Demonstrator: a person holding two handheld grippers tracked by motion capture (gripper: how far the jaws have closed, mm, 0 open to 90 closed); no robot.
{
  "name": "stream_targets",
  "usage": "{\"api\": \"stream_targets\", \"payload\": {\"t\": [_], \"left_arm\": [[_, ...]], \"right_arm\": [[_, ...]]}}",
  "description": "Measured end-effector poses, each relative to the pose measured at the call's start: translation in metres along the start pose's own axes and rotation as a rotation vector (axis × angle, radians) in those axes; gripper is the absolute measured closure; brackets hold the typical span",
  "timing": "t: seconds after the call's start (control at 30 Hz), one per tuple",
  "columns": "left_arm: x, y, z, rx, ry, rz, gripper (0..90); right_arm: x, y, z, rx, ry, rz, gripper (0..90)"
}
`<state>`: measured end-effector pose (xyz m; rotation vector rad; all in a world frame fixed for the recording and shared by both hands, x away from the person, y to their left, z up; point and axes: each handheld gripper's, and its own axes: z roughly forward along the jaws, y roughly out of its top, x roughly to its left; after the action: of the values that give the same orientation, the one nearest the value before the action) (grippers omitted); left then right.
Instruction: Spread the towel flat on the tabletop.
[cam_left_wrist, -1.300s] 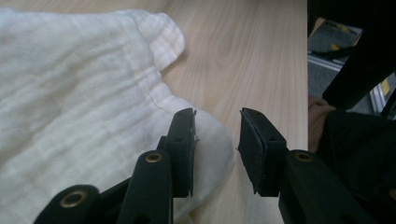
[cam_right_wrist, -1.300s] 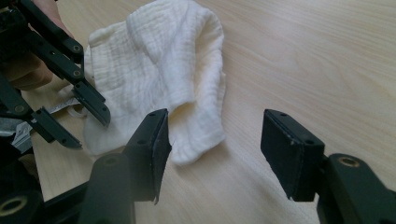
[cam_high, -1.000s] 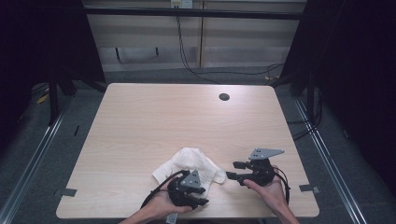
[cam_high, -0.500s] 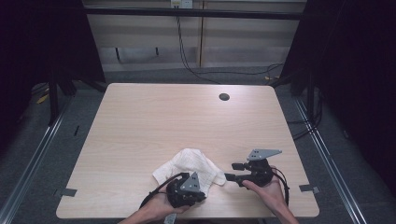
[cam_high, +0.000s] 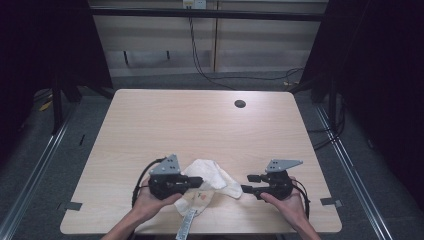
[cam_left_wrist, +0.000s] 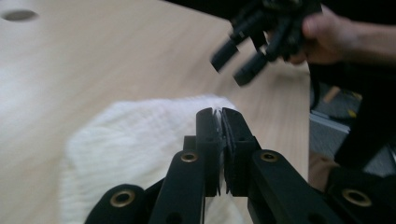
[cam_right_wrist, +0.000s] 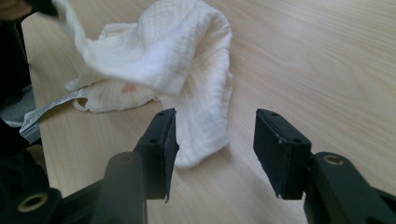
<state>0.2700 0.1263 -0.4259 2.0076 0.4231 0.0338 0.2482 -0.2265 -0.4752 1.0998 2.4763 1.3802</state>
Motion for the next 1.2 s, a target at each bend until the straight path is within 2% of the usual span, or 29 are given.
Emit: {"api": "stream_targets", "payload": {"t": [0.03, 0.07, 0.1, 0.2, 0.27, 0.3, 0.33, 0.37, 0.47, 0.53, 0.57, 0.67, 0.7, 0.8, 0.83, 0.97, 1.2], "left_arm": [[0.006, 0.004, -0.009, -0.028, 0.027, -0.010, 86.5], [0.006, 0.004, -0.009, -0.028, 0.027, -0.010, 86.5], [0.012, 0.008, -0.019, -0.059, 0.049, -0.016, 86.5], [0.017, 0.009, -0.027, -0.079, 0.063, -0.027, 86.5], [0.021, 0.008, -0.034, -0.087, 0.086, -0.031, 86.5], [0.027, 0.006, -0.041, -0.099, 0.105, -0.046, 86.5], [0.027, 0.006, -0.041, -0.099, 0.105, -0.046, 86.5], [0.034, 0.002, -0.048, -0.098, 0.124, -0.068, 86.5], [0.045, -0.006, -0.054, -0.097, 0.154, -0.101, 86.5], [0.049, -0.009, -0.055, -0.096, 0.166, -0.110, 86.5], [0.056, -0.015, -0.057, -0.093, 0.177, -0.134, 86.5], [0.062, -0.020, -0.058, -0.084, 0.195, -0.144, 86.5], [0.064, -0.024, -0.060, -0.088, 0.223, -0.142, 86.4], [0.067, -0.027, -0.058, -0.075, 0.211, -0.150, 86.3], [0.070, -0.029, -0.057, -0.068, 0.211, -0.159, 86.3], [0.078, -0.035, -0.057, -0.060, 0.206, -0.189, 86.2], [0.085, -0.039, -0.057, -0.056, 0.224, -0.210, 86.1]], "right_arm": [[0.000, 0.000, 0.000, 0.003, 0.005, -0.002, 52.9], [0.001, 0.000, 0.000, 0.004, 0.012, -0.003, 54.0], [0.001, 0.000, 0.001, 0.004, 0.020, -0.007, 54.5], [0.002, 0.001, 0.001, 0.003, 0.028, -0.013, 56.7], [0.004, 0.001, 0.000, 0.000, 0.036, -0.034, 60.6], [0.005, 0.001, -0.001, -0.010, 0.036, -0.039, 61.4], [0.005, 0.001, -0.001, -0.010, 0.036, -0.039, 61.4], [0.006, 0.002, -0.002, -0.021, 0.045, -0.044, 63.0], [0.010, 0.004, 0.000, -0.026, 0.058, -0.065, 65.8], [0.012, 0.004, 0.003, -0.016, 0.072, -0.086, 67.3], [0.014, 0.005, 0.006, -0.007, 0.076, -0.092, 67.6], [0.017, 0.005, 0.014, 0.015, 0.091, -0.110, 67.8], [0.019, 0.006, 0.021, 0.034, 0.105, -0.117, 69.1], [0.022, 0.006, 0.027, 0.044, 0.121, -0.123, 70.2], [0.026, 0.007, 0.034, 0.063, 0.130, -0.152, 70.1], [0.028, 0.005, 0.045, 0.110, 0.129, -0.195, 67.6], [0.031, 0.001, 0.052, 0.168, 0.122, -0.254, 65.6]]}}
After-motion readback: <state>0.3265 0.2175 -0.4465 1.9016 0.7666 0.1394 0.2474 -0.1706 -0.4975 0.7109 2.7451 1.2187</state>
